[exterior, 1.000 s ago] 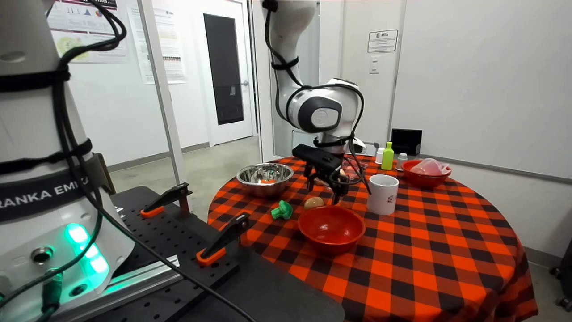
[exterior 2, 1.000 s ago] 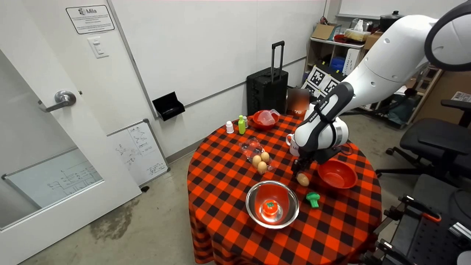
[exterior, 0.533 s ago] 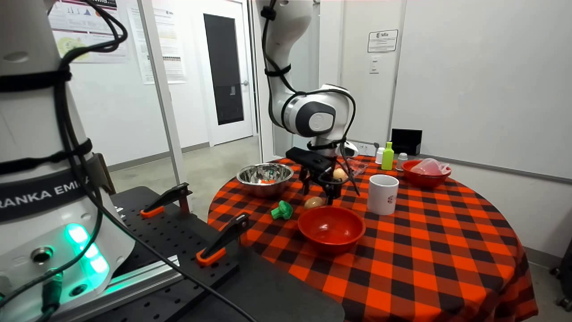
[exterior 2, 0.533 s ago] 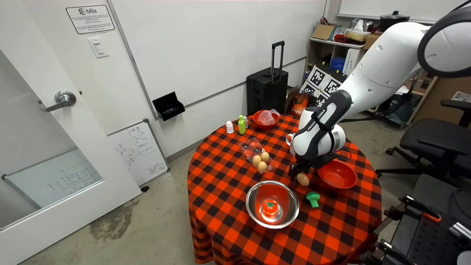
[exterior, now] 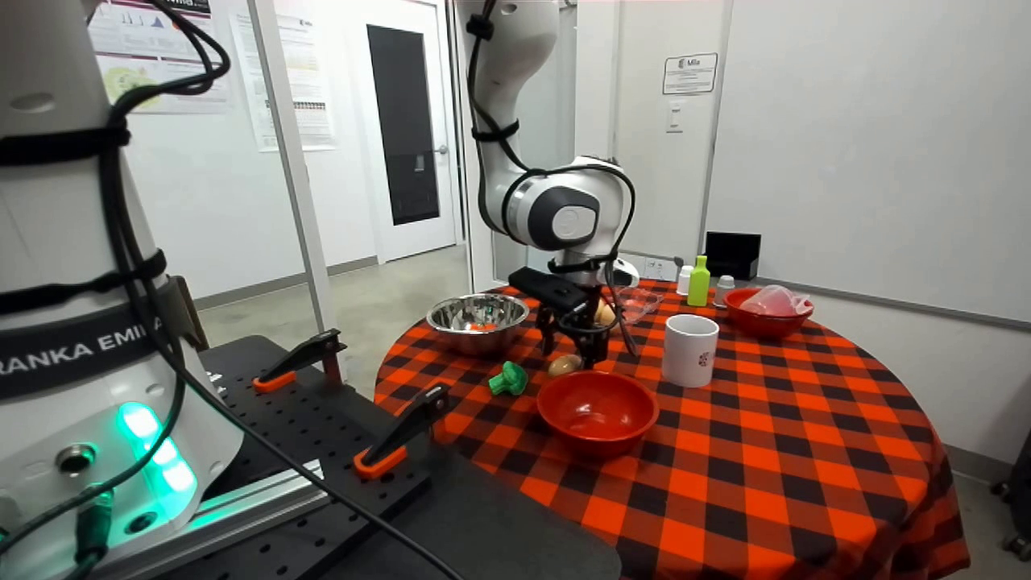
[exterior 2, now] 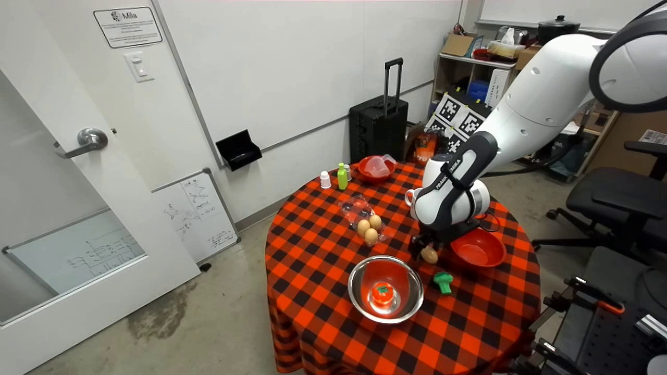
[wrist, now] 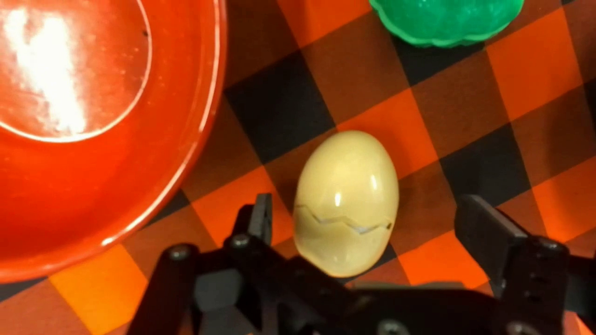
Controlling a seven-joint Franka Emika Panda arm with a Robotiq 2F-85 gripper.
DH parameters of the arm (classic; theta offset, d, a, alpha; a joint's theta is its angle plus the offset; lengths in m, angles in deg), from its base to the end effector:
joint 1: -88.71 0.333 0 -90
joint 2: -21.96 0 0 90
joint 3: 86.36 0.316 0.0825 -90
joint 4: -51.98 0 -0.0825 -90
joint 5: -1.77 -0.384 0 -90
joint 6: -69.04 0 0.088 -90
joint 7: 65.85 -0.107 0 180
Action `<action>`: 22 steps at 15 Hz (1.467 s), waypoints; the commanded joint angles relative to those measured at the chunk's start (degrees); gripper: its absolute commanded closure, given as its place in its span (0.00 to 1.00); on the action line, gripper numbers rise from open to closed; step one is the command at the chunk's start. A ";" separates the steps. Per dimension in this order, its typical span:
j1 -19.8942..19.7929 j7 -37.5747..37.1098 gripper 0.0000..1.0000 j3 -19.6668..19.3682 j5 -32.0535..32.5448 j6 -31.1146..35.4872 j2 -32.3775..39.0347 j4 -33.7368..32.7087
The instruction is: Put the egg, broccoli and tomato plush in the orange bowl
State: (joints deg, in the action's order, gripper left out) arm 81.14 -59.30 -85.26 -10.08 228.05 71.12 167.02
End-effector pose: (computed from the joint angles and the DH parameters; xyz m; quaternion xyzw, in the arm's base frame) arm 0.5496 -0.0704 0.0154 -0.9931 0.1002 0.0407 0.0449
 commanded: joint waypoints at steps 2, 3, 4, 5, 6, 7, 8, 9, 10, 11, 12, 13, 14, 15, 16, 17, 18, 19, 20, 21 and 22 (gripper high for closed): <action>1.70 -3.56 0.31 -1.44 2.06 2.48 -0.48 1.52; 1.97 -3.89 0.37 -1.69 2.19 2.54 -0.48 1.55; 2.31 -4.12 0.46 -1.97 2.35 2.54 -0.42 1.48; 2.66 -4.40 0.53 -2.26 2.55 2.42 -0.40 1.39; 3.09 -4.84 0.60 -2.60 2.86 2.37 -0.37 1.33; 3.47 -5.26 0.68 -2.90 3.25 2.31 -0.37 1.31; 3.80 -5.65 0.75 -3.15 3.54 2.24 -0.43 1.30; 4.22 -6.07 0.77 -3.46 3.83 2.21 -0.53 1.41; 4.62 -6.36 0.77 -3.74 4.14 2.20 -0.60 1.52; 5.10 -6.68 0.77 -4.05 4.49 2.10 -0.98 1.93; 5.54 -7.02 0.77 -4.40 4.84 2.17 -1.40 2.40; 5.85 -6.99 0.77 -4.64 5.29 2.26 -2.24 3.34; 6.26 -7.22 0.77 -5.00 5.74 2.65 -2.95 4.23; 6.68 -7.55 0.77 -5.42 6.03 3.30 -4.14 5.72; 6.99 -7.75 0.77 -5.76 6.22 4.05 -5.15 7.04; 7.06 -7.74 0.77 -5.96 6.31 5.13 -6.32 8.56; 7.09 -7.75 0.77 -6.13 6.27 6.41 -7.59 10.20; 7.29 -7.90 0.77 -6.41 6.23 7.48 -8.66 11.59; 7.13 -7.62 0.77 -6.42 6.21 8.57 -9.94 13.11; 6.78 -7.26 0.77 -6.38 6.21 9.38 -11.25 14.50; 6.32 -7.09 0.77 -6.26 6.03 10.23 -12.48 15.79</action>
State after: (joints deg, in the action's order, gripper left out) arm 87.47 -64.90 -90.98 -5.74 235.20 63.82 177.01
